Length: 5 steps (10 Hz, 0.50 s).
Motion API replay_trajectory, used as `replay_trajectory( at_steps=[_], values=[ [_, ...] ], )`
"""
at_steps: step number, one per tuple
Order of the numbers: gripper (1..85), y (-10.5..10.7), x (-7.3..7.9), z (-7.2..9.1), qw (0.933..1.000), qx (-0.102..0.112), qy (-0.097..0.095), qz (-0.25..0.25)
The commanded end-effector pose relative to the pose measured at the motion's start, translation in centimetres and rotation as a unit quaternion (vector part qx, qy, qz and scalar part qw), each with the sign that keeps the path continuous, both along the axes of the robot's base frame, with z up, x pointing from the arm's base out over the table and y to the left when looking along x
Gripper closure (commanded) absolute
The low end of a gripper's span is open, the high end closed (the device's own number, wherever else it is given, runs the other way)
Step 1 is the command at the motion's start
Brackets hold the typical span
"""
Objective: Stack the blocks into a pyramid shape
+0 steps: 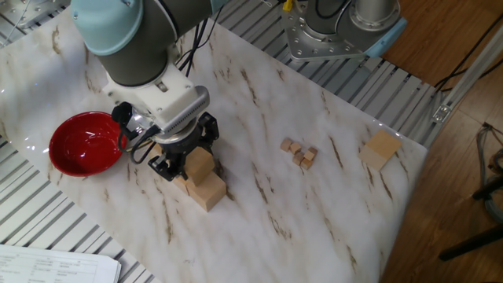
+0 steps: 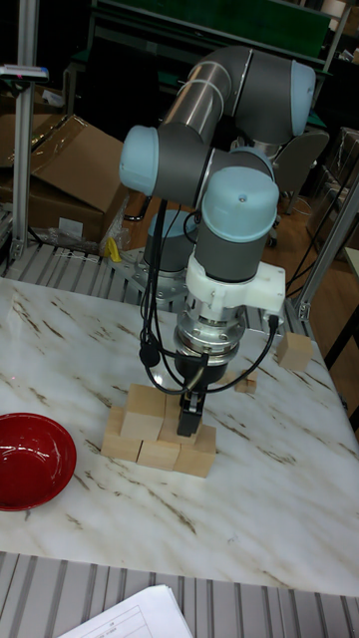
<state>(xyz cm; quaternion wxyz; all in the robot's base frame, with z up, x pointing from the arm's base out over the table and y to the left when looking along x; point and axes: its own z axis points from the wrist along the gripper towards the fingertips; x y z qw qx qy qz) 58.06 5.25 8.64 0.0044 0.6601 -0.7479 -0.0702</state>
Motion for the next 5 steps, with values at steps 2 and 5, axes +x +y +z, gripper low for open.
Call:
replay_trajectory(
  at_steps=[2,5],
  values=[
    [84.7,0.44,0.19,0.07,0.9999,0.010,-0.002,-0.006],
    [84.7,0.18,0.24,0.21,0.9998,0.016,-0.006,-0.003]
  ],
)
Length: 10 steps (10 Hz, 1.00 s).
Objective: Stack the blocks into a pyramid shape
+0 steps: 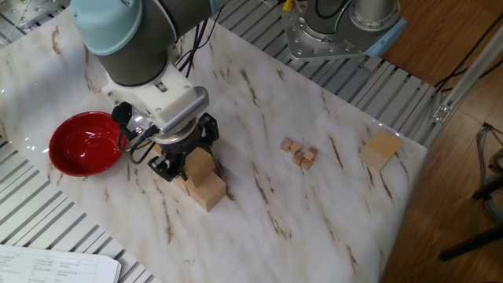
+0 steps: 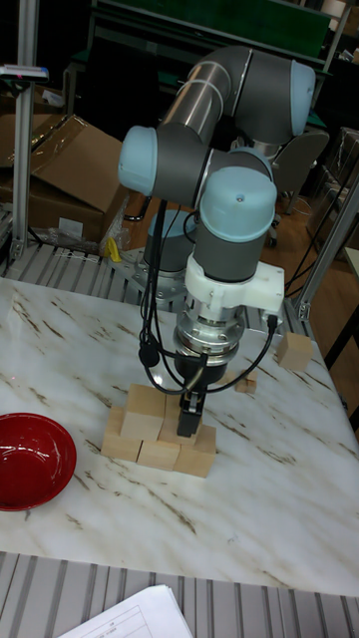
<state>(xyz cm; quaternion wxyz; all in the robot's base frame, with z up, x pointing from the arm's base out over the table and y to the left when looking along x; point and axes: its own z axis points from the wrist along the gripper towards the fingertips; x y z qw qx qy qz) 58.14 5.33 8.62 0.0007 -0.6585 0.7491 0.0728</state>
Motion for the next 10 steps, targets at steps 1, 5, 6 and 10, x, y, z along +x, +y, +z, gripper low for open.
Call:
replay_trajectory(
  at_steps=[1,5,6,10],
  values=[
    [84.3,-0.7,0.3,0.3,1.0000,0.002,-0.008,0.004],
    [82.3,-0.1,0.7,0.5,0.9998,0.013,-0.016,0.001],
    [82.3,0.0,0.6,0.5,0.9999,0.013,-0.012,-0.001],
    [82.3,0.3,0.1,0.4,0.9999,0.015,-0.002,-0.005]
  ],
)
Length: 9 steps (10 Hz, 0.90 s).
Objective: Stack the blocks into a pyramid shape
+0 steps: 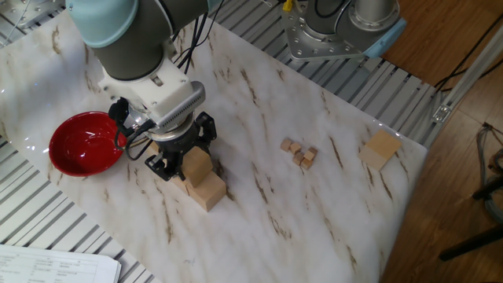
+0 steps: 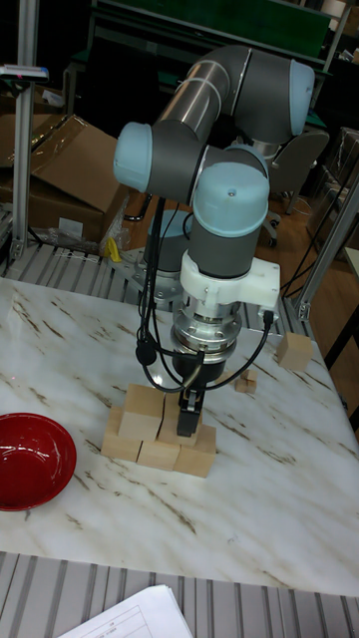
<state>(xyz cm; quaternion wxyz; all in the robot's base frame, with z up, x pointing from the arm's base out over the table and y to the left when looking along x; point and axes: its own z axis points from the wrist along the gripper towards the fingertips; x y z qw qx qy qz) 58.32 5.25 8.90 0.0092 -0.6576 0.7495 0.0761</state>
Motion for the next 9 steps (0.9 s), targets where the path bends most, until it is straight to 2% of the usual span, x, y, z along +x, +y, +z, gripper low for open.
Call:
replay_trajectory(
  at_steps=[1,3,5,9],
  values=[
    [82.3,0.40,0.00,0.12,1.0000,0.008,0.001,-0.004],
    [79.7,0.56,0.28,0.09,0.9999,0.011,-0.004,-0.003],
    [73.0,0.67,0.36,0.11,0.9999,0.013,-0.006,-0.002],
    [66.7,0.78,0.32,0.14,0.9998,0.017,-0.005,-0.002]
  ],
)
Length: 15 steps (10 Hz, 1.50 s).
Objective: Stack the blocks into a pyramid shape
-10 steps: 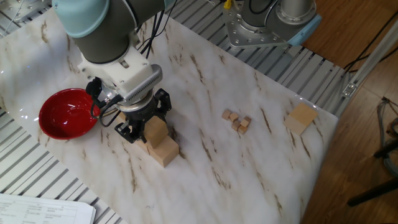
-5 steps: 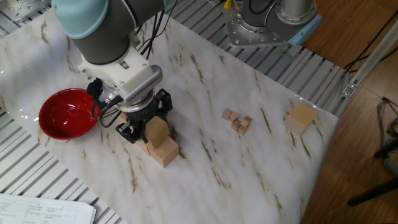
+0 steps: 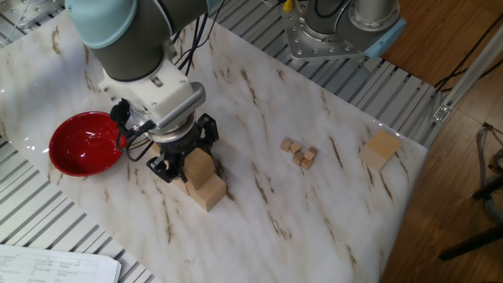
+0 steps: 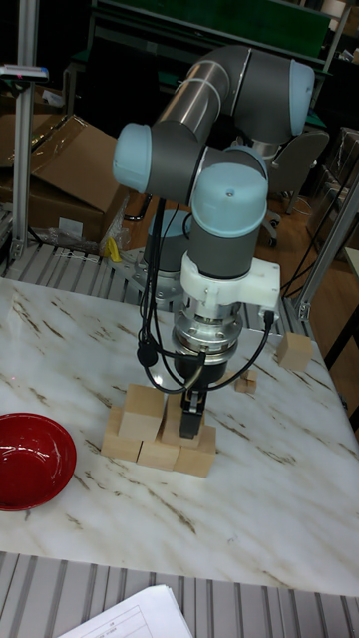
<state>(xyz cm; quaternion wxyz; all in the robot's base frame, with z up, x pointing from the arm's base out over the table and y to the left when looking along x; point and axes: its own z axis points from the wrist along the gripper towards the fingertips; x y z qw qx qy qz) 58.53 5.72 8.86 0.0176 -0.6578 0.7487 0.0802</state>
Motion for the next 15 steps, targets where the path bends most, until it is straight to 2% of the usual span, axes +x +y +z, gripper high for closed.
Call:
replay_trajectory(
  at_steps=[1,5,10,15],
  values=[
    [64.7,0.30,0.11,0.17,1.0000,0.008,-0.001,-0.001],
    [53.3,0.43,0.11,0.15,0.9999,0.012,-0.002,0.005],
    [46.3,-0.23,-0.05,0.13,0.9999,0.004,-0.001,0.015],
    [33.7,-0.29,-0.04,0.10,0.9997,0.004,-0.002,0.022]
  ],
)
